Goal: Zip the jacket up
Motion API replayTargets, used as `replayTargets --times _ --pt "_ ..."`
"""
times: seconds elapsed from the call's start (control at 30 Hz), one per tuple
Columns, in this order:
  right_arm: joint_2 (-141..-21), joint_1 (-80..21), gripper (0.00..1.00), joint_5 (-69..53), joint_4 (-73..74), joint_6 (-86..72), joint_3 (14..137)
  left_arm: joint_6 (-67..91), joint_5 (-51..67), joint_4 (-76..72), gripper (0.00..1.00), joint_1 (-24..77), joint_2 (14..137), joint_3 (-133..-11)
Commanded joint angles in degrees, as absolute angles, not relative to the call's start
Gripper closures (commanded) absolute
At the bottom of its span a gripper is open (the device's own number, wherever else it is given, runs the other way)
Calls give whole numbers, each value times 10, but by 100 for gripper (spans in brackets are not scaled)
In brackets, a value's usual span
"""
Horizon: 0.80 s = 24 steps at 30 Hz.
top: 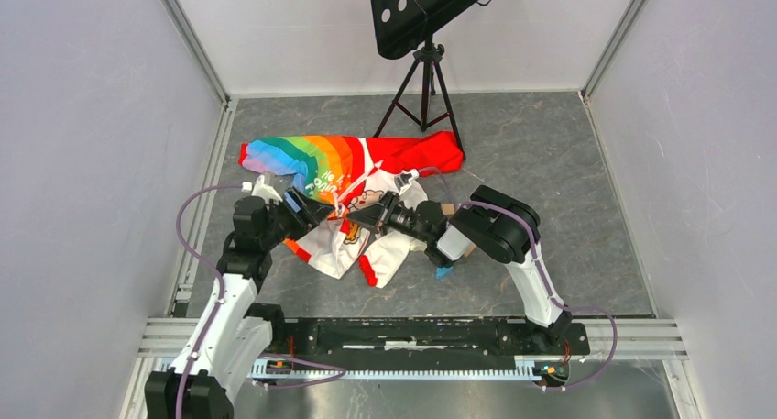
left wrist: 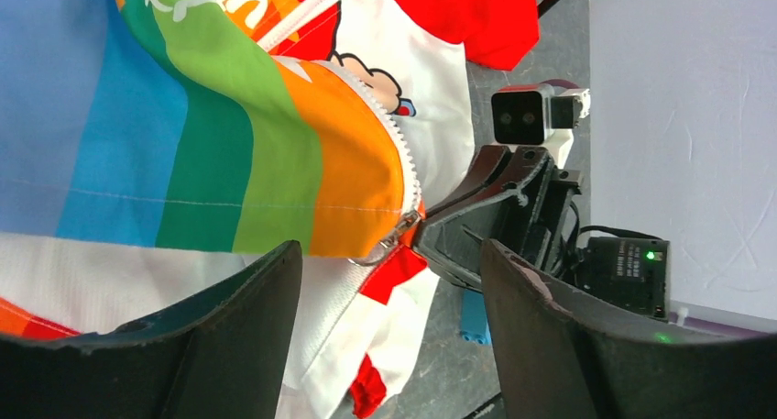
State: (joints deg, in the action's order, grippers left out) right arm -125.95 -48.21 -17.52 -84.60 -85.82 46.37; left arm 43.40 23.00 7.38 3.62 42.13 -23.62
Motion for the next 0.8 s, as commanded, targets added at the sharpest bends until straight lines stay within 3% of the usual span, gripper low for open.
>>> replayTargets --times 0.0,0.07,0.23,0.63,0.77 --pt "-1263 -480 100 -176 -1121 -858 481 407 248 -34 15 35 432 -216" --pt "-1263 -480 100 -178 -1122 -857 483 398 257 -48 9 35 438 -210" --pt "-1265 -480 100 -178 -1121 -857 486 400 288 -106 15 35 448 -187" --pt "-1264 -479 100 -177 -1122 -858 484 423 312 -137 66 35 455 -153" --pt "-1263 -480 100 -177 -1122 -858 484 426 302 -130 71 36 445 -147"
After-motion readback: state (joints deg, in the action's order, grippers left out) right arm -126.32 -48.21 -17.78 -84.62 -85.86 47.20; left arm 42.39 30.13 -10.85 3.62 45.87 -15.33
